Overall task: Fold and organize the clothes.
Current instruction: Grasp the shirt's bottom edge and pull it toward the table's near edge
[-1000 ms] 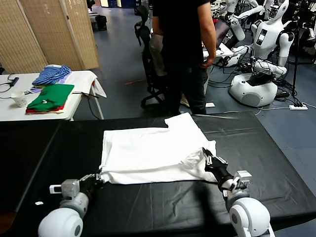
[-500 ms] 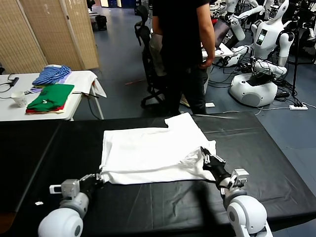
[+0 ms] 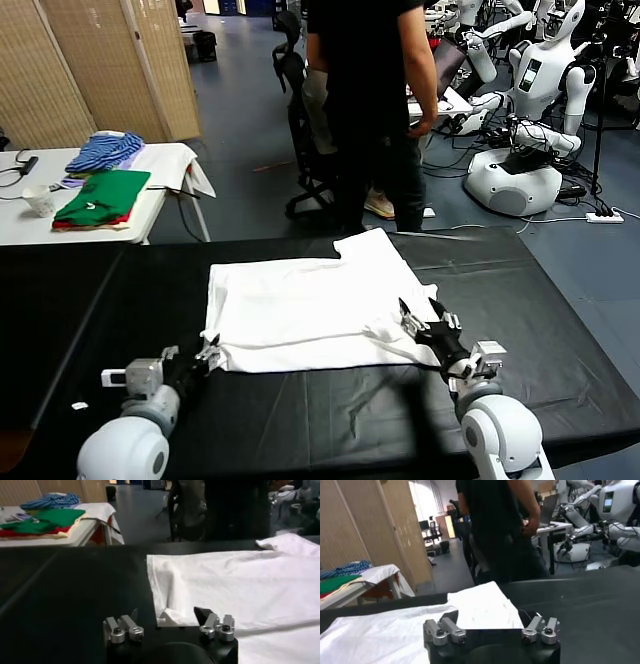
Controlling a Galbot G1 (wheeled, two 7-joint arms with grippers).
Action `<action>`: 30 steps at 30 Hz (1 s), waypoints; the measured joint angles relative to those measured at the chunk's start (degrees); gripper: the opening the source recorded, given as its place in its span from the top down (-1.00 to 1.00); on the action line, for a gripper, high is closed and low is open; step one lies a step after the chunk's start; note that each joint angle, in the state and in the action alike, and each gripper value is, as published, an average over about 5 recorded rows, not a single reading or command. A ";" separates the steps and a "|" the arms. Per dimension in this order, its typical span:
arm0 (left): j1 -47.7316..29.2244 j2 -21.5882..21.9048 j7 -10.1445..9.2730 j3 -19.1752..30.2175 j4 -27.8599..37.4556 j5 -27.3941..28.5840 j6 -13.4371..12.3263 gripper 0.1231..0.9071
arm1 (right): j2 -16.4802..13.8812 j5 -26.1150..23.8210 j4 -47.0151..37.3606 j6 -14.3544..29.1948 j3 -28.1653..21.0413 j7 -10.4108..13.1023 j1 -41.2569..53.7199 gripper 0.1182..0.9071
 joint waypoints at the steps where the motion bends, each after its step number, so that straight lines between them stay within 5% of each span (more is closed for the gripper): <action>1: 0.49 -0.06 0.60 0.07 -0.23 0.87 0.00 -1.00 | 0.01 -0.16 0.61 -0.17 0.38 -0.03 -0.70 -1.00; 11: 5.12 -0.85 4.06 1.00 -1.02 9.36 0.00 -1.00 | 0.59 -2.47 3.63 -2.03 1.37 0.02 -6.91 -1.00; 20: 4.45 -1.45 2.45 1.86 0.20 8.49 -0.23 -1.00 | 0.51 -3.21 1.82 -2.22 1.00 -0.02 -7.65 -1.00; 30: 2.95 -2.12 0.01 2.61 1.91 4.92 -3.35 -1.00 | 0.61 -3.15 -0.77 -2.02 -0.36 -0.04 -6.44 -1.00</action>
